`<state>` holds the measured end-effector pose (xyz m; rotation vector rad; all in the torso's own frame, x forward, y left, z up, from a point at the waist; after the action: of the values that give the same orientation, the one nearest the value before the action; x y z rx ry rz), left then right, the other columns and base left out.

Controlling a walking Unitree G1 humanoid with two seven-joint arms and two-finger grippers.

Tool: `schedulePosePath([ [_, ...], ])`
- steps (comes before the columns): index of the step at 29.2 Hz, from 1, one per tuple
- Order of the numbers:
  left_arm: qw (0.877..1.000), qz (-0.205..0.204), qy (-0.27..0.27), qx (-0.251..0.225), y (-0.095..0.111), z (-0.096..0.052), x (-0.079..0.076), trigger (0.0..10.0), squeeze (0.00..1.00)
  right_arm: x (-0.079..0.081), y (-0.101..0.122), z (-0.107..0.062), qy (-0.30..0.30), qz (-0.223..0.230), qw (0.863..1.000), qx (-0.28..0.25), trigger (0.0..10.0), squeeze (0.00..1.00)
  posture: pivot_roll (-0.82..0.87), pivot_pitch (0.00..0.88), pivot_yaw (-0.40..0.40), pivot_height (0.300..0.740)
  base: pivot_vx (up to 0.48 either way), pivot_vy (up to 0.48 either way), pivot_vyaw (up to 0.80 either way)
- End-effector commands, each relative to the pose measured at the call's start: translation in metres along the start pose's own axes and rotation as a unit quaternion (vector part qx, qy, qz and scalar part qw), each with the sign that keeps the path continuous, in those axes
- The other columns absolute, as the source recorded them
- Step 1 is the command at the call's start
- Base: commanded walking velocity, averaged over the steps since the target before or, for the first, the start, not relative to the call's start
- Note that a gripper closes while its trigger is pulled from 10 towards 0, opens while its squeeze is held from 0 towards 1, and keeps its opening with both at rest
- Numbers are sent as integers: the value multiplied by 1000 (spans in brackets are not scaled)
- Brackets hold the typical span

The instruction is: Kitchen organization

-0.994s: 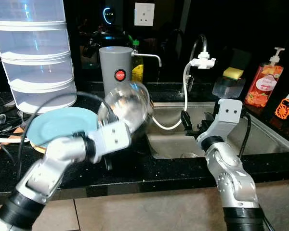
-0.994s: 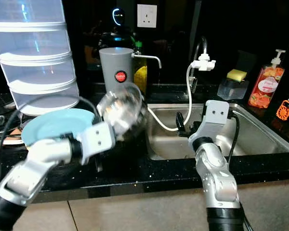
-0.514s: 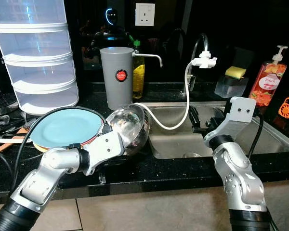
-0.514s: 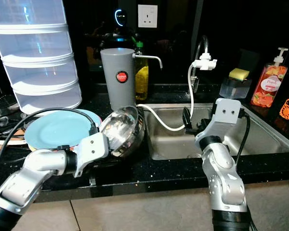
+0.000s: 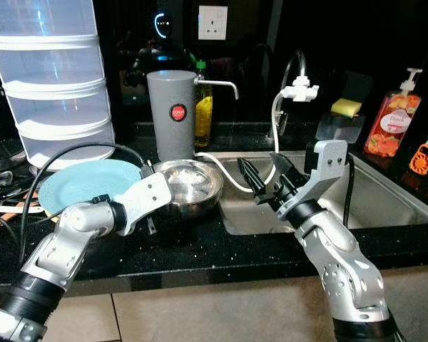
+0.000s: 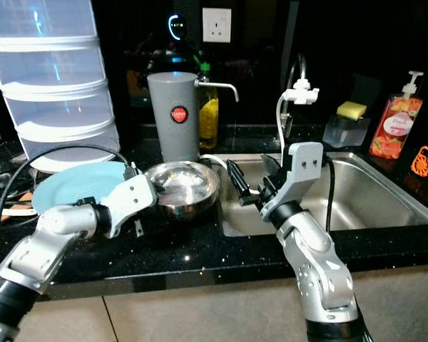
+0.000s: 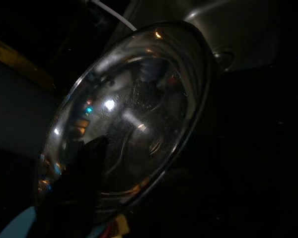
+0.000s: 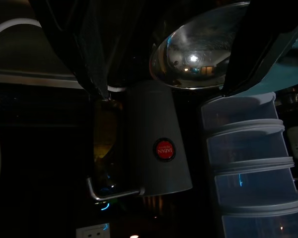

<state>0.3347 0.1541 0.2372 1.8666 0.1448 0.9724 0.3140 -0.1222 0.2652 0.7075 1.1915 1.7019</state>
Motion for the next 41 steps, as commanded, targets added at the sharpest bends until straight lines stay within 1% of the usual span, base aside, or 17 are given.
schedulePosePath([
  [1, 999, 15, 5, -47, 18, 3, 1, 10000, 1000, 5, -3, -2, 13, 2, 1000, 11, 10000, 0, 79, 0, -41, 740, 0, 0, 0],
  [5, 996, 29, 9, -81, 33, 4, 0, 10000, 1000, 8, -7, -2, 16, 7, 1000, 18, 10000, 0, 81, 0, -44, 740, 0, 0, 0],
  [6, 995, 34, 10, -90, 37, 4, -1, 10000, 0, 9, -9, -1, 16, 9, 1000, 24, 10000, 0, 81, 0, -44, 740, 0, 0, 0],
  [8, 989, 33, 9, -145, 59, -1, -9, 10000, 0, 12, -20, 3, 2, 13, 998, 56, 10000, 0, 78, 0, -44, 740, 0, 0, 0],
  [10, 987, 25, 19, -161, 64, -1, -9, 10000, 0, 14, -24, 5, -2, 12, 997, 70, 10000, 0, 78, 0, -44, 740, 0, 0, 0],
  [11, 984, 16, 41, -174, 66, -1, -6, 10000, 0, 15, -27, 7, -5, 9, 997, 80, 10000, 0, 77, 4, -43, 740, 0, 0, 0],
  [14, 968, -24, 174, -177, 57, -1, 16, 10000, 0, 16, -44, 16, -28, 8, 991, 131, 10000, 0, 77, 9, -44, 740, 0, 0, 0],
  [16, 963, -30, 202, -175, 54, -2, 20, 10000, 0, 16, -47, 18, -32, 15, 990, 137, 10000, 0, 77, 9, -44, 740, 0, 0, 0],
  [17, 953, -42, 247, -171, 49, -8, 26, 10000, 0, 14, -48, 23, -41, 30, 989, 142, 10000, 0, 85, 18, -52, 740, 0, 0, 0],
  [18, 933, -61, 316, -160, 39, -18, 36, 10000, 0, 12, -50, 28, -53, 44, 986, 154, 10000, 0, 85, 18, -52, 740, 0, 0, 0],
  [19, 922, -73, 346, -154, 32, -25, 40, 10000, 0, 13, -50, 31, -53, 52, 985, 157, 10000, 0, 94, 22, -59, 740, 0, 0, 0],
  [22, 897, -93, 416, -119, 14, -43, 49, 10000, 0, 18, -51, 37, -43, 65, 983, 168, 10000, 0, 99, 26, -65, 740, 0, 0, 0],
  [24, 873, -95, 471, -81, -3, -58, 55, 10000, 0, 24, -53, 43, -34, 97, 978, 184, 10000, 0, 107, 30, -73, 740, 0, 0, 0],
  [26, 853, -94, 509, -56, -15, -68, 55, 10000, 0, 31, -56, 51, -20, 103, 972, 212, 10000, 0, 111, 36, -86, 740, 0, 0, 0],
  [29, 844, -90, 527, -44, -21, -74, 51, 10000, 0, 35, -60, 55, -9, 87, 966, 243, 10000, 0, 115, 47, -105, 740, 0, 0, 0],
  [33, 827, -94, 553, -38, -24, -81, 45, 10000, 0, 27, -69, 59, -34, 54, 960, 273, 10000, 0, 122, 59, -125, 740, 0, 0, 0],
  [41, 816, -95, 570, -33, -24, -87, 40, 10000, 0, 9, -73, 61, -76, 55, 950, 297, 10000, 0, 130, 67, -138, 740, 0, 0, 0],
])
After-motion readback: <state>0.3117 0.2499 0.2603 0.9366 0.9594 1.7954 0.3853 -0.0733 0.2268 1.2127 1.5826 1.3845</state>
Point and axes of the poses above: a point about 5 cm out from each wrist's last joint towards the gripper, its own z axis pointing out of the wrist towards the gripper, its own y axis along the axis of the wrist's last joint, x = y × z, the point moved 1 cm from there along z, pointing out of the wrist towards the gripper, and after that the axes turned 8 degrees about -z, right-handed, at the moved point
